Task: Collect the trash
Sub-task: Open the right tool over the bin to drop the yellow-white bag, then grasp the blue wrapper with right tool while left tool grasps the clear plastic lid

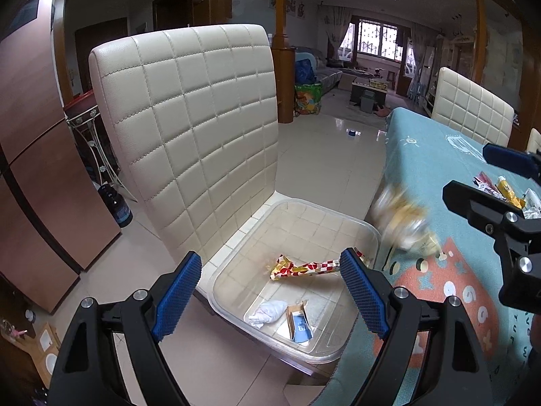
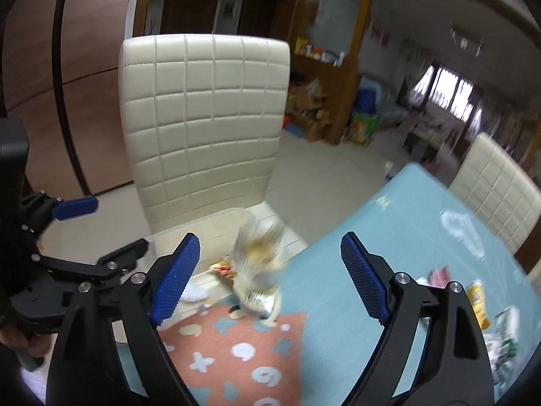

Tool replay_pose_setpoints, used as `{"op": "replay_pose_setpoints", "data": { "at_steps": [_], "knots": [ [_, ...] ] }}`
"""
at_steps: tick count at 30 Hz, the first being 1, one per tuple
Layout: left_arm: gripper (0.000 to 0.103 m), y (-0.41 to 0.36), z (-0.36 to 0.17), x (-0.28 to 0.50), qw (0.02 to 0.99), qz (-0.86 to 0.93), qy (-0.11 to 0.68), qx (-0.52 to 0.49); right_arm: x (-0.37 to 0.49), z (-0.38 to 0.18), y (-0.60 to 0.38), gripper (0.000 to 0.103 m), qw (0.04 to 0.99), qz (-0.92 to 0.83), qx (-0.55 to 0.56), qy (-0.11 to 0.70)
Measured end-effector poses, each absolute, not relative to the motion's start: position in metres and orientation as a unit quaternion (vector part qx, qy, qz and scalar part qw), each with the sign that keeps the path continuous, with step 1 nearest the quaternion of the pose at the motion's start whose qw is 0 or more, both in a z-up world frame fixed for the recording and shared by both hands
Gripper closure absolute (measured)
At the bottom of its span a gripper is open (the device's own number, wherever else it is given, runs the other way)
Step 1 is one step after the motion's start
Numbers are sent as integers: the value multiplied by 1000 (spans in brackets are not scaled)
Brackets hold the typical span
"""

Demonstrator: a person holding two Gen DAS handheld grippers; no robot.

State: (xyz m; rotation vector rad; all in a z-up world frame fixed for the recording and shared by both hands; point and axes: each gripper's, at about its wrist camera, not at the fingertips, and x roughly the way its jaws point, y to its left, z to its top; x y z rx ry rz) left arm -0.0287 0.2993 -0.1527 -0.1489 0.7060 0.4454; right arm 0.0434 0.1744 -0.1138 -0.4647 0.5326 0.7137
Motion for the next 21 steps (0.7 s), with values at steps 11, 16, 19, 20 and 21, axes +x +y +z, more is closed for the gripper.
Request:
{"op": "replay_pose_setpoints", "data": {
  "at_steps": [11,16,19,20,21],
  "knots": [
    [21,276,-140,-30,920,198,335,-50,51,-114,134,20,890,307,-200,272],
    [21,249,-131,-25,926,175,331,-35,52,-111,95,20,901,281,-178,279],
    [21,224,-128,-18,929,148,337,-24,52,-111,60,20,910,253,-164,284],
    [21,216,-127,-16,930,141,338,-18,53,-110,53,20,912,246,-161,285],
    [21,208,-127,-14,931,134,338,-13,54,-111,42,20,915,237,-156,288]
  ]
}}
